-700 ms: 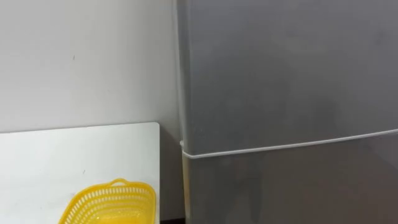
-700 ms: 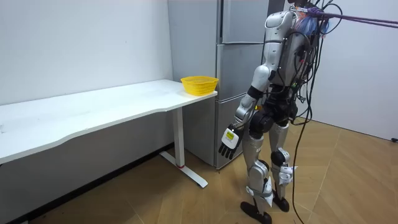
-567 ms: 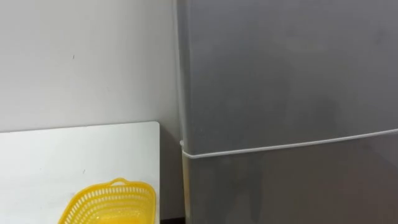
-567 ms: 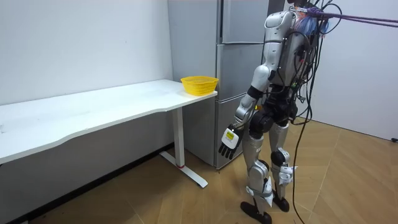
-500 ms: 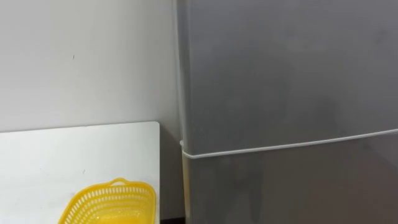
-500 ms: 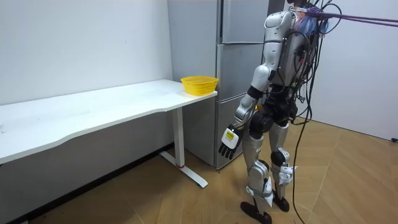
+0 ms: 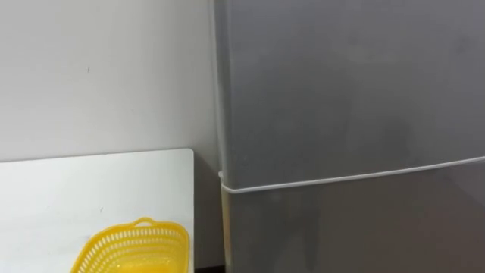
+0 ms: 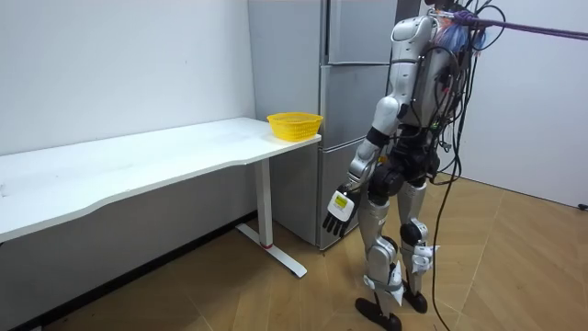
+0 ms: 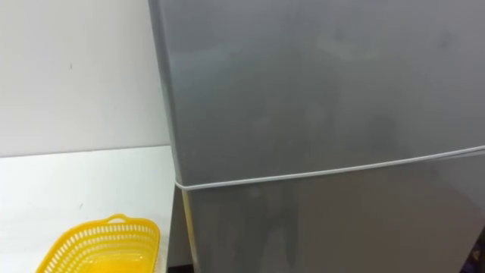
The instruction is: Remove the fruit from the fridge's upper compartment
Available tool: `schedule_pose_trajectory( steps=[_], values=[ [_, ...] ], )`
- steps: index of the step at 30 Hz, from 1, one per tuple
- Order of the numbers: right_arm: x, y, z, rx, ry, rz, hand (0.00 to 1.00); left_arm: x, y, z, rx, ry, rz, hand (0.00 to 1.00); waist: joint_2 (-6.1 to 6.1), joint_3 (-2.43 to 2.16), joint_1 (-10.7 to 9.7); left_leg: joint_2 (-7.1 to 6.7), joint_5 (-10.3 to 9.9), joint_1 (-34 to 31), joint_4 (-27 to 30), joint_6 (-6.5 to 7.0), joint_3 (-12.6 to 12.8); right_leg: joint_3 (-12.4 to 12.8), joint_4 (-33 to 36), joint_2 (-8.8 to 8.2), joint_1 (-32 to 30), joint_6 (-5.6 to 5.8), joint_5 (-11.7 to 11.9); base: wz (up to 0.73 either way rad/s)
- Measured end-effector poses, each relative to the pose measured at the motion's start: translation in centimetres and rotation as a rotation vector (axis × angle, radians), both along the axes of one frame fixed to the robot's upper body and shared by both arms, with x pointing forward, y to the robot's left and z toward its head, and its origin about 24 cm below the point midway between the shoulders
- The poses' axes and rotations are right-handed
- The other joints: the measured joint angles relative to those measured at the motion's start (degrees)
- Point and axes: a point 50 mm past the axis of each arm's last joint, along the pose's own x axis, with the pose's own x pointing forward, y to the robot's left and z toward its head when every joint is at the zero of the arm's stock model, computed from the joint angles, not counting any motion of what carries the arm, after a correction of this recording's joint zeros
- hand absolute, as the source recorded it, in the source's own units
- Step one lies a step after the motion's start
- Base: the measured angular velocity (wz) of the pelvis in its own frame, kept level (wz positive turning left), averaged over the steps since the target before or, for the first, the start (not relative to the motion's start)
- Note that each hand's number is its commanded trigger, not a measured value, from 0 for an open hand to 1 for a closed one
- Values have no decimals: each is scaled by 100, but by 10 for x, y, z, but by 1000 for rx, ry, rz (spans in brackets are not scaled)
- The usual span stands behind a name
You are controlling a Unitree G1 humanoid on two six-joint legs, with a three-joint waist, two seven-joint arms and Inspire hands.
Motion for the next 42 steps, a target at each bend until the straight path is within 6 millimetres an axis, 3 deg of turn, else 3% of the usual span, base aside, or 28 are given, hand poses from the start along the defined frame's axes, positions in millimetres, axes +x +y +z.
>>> schedule_pose_trajectory(
  steps=[8, 17, 26, 29, 37, 42],
  values=[
    [-3, 1, -1, 11, 12, -26, 0, -10, 4, -1, 19, 18, 102, 0, -23, 0, 25, -1, 0, 9, 2, 0, 0, -13, -3, -2, 9, 0, 0, 0],
    [-7, 0, -2, 22, 23, -64, 0, -35, 8, -2, 66, 73, 248, 0, 7, 20, 19, -1, -18, 101, 19, -5, -33, -6, -9, 0, 112, 3, -2, 1],
    [-9, 0, -2, 32, 28, -97, 0, -45, 16, 1, 120, 58, 646, 0, -2, 21, 28, -15, -22, 110, 107, -2, -97, -23, -24, -14, 157, 1, -8, 2],
    [-9, -1, -2, 30, 25, -104, 0, -36, 26, 7, 147, -7, 804, 0, 2, 20, 42, -14, -24, 115, 138, 0, -101, -10, -78, -5, 200, 0, -8, 2],
    [-3, -4, 0, 4, 3, -65, 0, 28, 62, 43, 147, -364, 1176, 0, 37, 15, 125, -3, -22, 87, 151, -4, -70, -5, -49, 4, 102, -6, -5, -3],
    [-5, -5, 1, -16, -4, -25, 0, 51, 77, 67, 166, -532, 1275, 0, 67, -15, 192, -4, -22, 91, 99, -4, -64, -8, 6, 0, 38, -6, -4, -6]
  ],
)
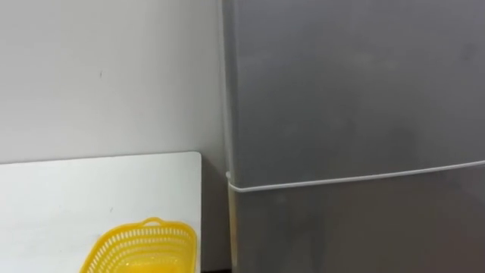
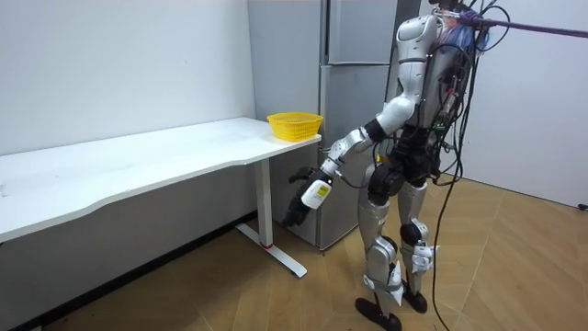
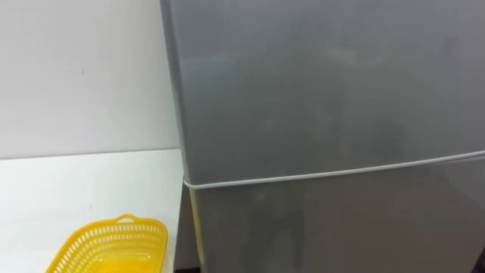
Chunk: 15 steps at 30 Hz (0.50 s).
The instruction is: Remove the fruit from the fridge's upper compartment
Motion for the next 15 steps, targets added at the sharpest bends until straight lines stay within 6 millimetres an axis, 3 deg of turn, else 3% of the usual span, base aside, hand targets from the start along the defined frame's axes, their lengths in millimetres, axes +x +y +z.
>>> schedule_pose_trajectory(
  steps=[8, 11, 15],
  values=[
    [-6, -5, 1, -41, 0, 4, 0, 34, 11, 48, 150, -160, 41, 0, -48, -5, -5, 2, -2, 15, -18, 0, -23, 12, 9, 7, 16, 0, 1, -1],
    [-11, -9, 2, -50, 3, -29, 0, 44, 16, 72, 316, -145, 2, 0, 0, -4, 6, 1, -3, 19, -43, 0, -22, 9, 7, 8, 26, 0, 1, -1],
    [-21, -11, 2, -67, 17, -45, 0, 56, 23, 126, 622, -194, -37, 0, 49, -2, 0, 4, -2, 37, -29, -1, -26, 5, 8, 13, 21, 0, 1, 0]
  ],
)
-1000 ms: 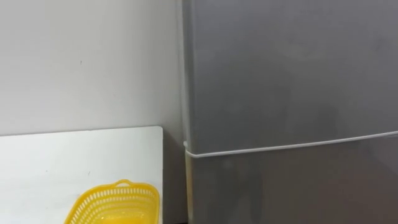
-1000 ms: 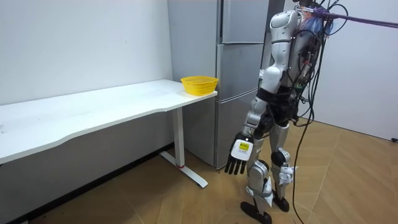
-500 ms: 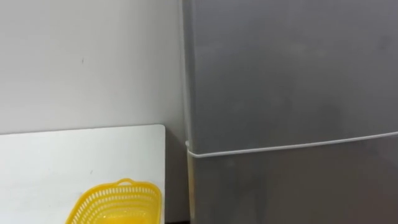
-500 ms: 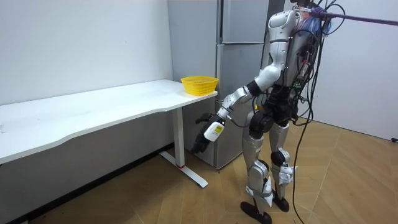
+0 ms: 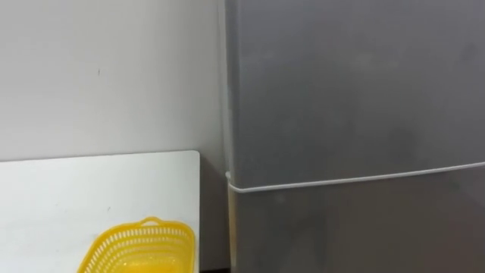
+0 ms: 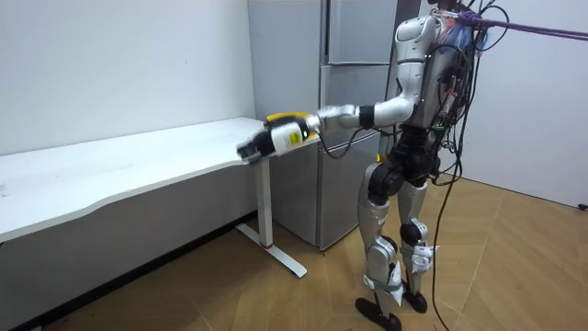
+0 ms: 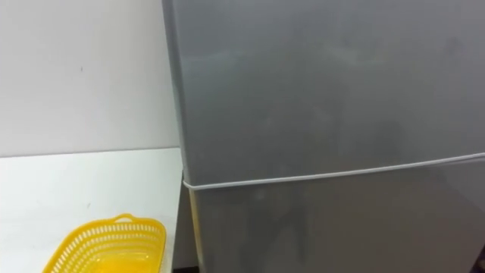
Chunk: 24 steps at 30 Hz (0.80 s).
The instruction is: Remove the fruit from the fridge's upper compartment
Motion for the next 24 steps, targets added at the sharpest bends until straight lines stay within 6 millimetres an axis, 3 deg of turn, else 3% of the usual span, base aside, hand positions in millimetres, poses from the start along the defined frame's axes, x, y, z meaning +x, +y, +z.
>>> schedule_pose_trajectory(
  steps=[4, 13, 20, 22, 24],
  values=[
    [0, -2, 0, -8, 2, -2, 0, 8, -4, 47, 241, -74, -12, 0, 68, 6, -3, -2, -3, 67, -55, 0, 0, 22, -9, 4, 57, 0, 0, -2],
    [-9, -5, 0, -22, 32, -12, 0, 12, -23, 111, 443, -308, -97, 0, 106, 28, -112, -9, -5, 18, 17, 0, -61, -5, -11, -2, 57, -1, -1, 2],
    [-8, -4, -1, 4, 32, -2, 0, 37, -45, 136, 544, -426, -353, 0, 98, 45, -306, -24, -4, -37, 83, 3, -133, 5, -25, 0, 60, -2, -2, 4],
    [1, -5, 0, 8, 15, 20, 0, 48, -58, 143, 610, -434, -494, 0, 87, 82, -367, -24, -4, -65, 81, 4, -131, 1, -21, -2, 35, -2, -2, 0],
    [1, -6, 0, 8, 15, 22, 0, 56, -72, 146, 630, -459, -613, 0, 100, 91, -374, -25, -4, -74, 89, 4, -118, 18, -21, -5, -10, -2, -2, -2]
  ],
)
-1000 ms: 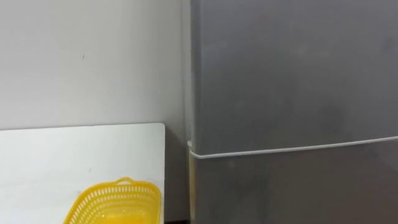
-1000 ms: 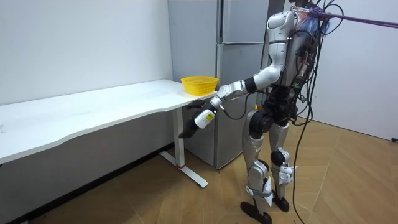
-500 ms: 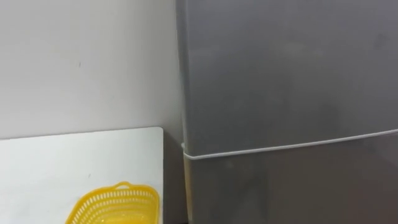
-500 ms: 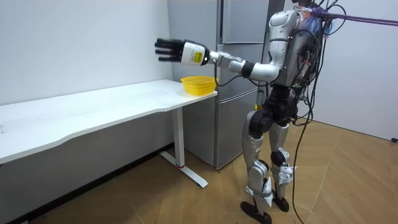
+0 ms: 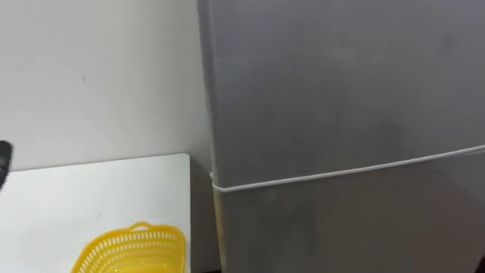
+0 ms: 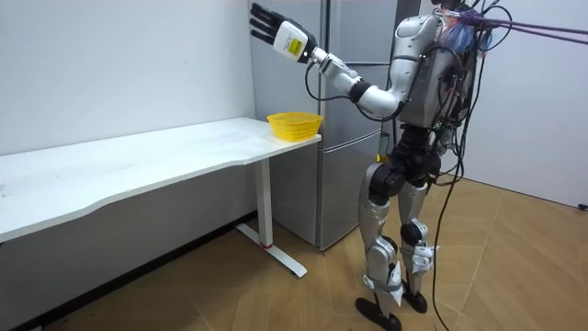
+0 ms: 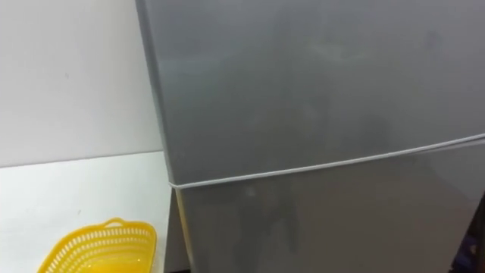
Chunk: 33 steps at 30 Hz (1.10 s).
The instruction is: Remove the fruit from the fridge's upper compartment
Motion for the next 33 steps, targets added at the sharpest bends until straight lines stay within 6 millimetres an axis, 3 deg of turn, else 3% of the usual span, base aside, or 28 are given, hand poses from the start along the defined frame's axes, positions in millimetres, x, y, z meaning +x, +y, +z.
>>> schedule_pose_trajectory(
  steps=[7, 16, 21, 30, 33],
  values=[
    [10, -4, 1, 6, -11, 13, 0, 20, -41, 17, 172, -7, -355, 0, 67, -13, -194, 6, 2, -69, 11, 0, -8, 2, 7, 3, -91, 0, 2, -3],
    [9, -7, 2, -1, 8, 19, 0, 26, -59, 24, 184, -14, -669, 0, 137, -63, -299, 29, 6, -86, 4, -7, 105, 144, 20, 8, -136, -2, 3, -6],
    [6, -9, 2, -7, 37, 28, 0, 27, -64, 21, 204, 13, -751, 0, 145, -68, -314, 28, 3, -80, -7, -4, 126, 175, 18, 11, -169, -5, 2, -1],
    [-9, -12, 1, -41, 174, 153, 0, 27, -68, 19, 237, 38, -819, 0, 252, -136, -276, 25, 3, -72, -9, -3, 146, 251, 19, 17, -184, -10, -4, -3],
    [-14, -11, 1, -42, 209, 204, 0, 27, -68, 18, 242, 40, -829, 0, 251, -129, -276, 30, 5, -56, -9, -6, 146, 276, 19, 6, -181, -22, -14, -2]
  ],
)
